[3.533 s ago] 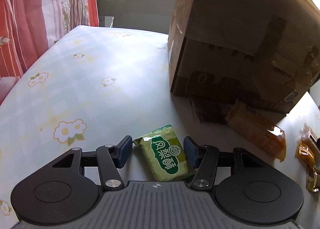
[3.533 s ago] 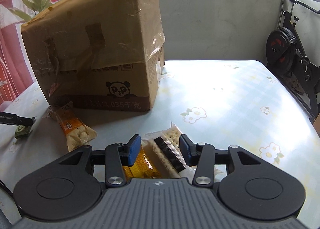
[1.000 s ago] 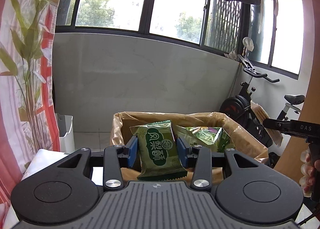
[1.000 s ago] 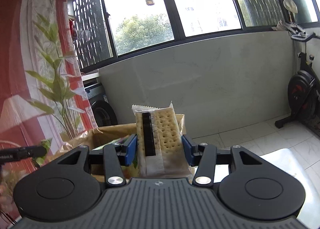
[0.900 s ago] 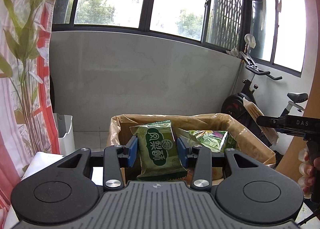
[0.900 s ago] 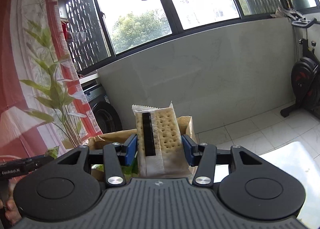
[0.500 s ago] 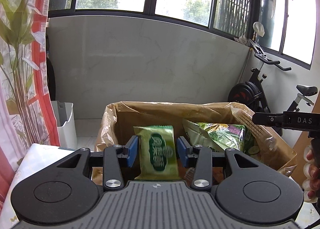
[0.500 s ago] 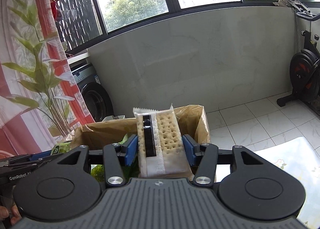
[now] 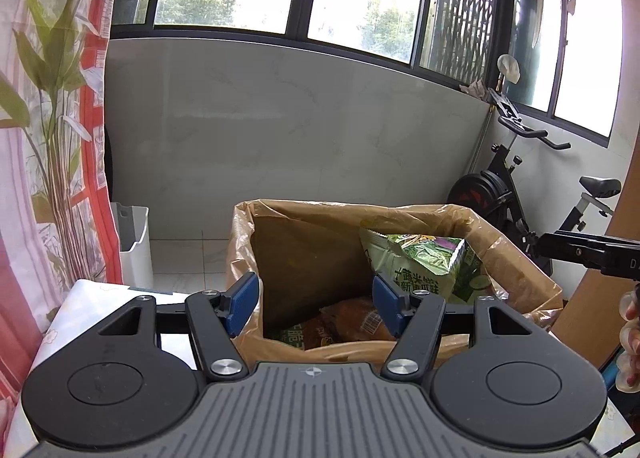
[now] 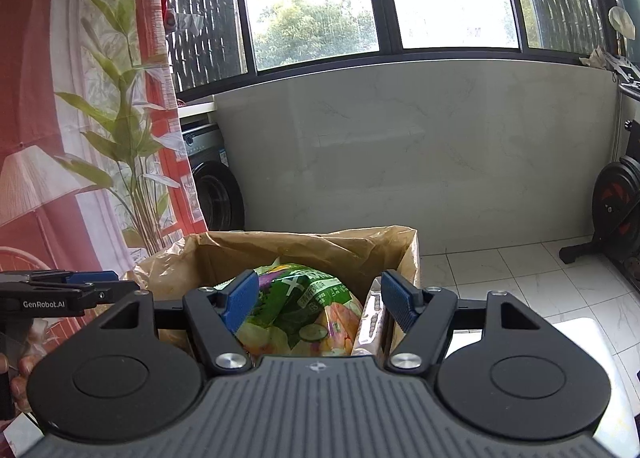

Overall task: Organize snacks
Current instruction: 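Lower the left tool to the red jerky packet while the right tool approaches the gold pouch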

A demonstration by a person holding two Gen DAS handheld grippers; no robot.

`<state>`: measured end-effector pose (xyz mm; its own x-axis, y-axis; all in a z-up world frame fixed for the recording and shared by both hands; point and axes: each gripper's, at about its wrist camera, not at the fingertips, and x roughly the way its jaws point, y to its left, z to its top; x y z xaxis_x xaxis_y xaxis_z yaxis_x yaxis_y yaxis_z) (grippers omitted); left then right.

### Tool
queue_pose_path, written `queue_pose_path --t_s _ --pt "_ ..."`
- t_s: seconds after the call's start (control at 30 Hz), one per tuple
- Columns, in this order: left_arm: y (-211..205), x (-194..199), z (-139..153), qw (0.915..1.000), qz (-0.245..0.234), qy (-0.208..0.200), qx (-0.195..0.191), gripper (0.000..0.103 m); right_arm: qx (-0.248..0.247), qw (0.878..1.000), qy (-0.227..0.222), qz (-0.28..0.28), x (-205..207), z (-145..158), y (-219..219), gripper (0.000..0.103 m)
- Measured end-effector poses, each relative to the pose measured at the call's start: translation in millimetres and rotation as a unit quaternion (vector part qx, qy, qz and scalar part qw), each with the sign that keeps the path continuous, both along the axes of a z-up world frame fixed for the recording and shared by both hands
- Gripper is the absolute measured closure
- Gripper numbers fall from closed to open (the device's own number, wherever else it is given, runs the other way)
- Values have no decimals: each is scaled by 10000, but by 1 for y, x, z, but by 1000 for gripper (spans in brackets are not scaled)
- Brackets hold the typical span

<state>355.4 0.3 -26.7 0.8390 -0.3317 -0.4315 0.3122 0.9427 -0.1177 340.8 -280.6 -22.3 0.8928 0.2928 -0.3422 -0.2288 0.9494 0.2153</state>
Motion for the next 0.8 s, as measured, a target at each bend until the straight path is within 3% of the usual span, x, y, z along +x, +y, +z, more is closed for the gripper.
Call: queue_pose_path --t_s 0.33,0.53,0.8 --pt "23 -62 -9 9999 6 105 -134 37 -33 9996 -285 66 -70 -16 -10 32" --pt "21 -84 -40 9993 38 333 -155 37 565 9980 223 -189 -105 -54 -31 32" --pt "15 -95 -79 9967 210 771 -128 38 -184 9926 1178 -217 -133 -117 -18 32"
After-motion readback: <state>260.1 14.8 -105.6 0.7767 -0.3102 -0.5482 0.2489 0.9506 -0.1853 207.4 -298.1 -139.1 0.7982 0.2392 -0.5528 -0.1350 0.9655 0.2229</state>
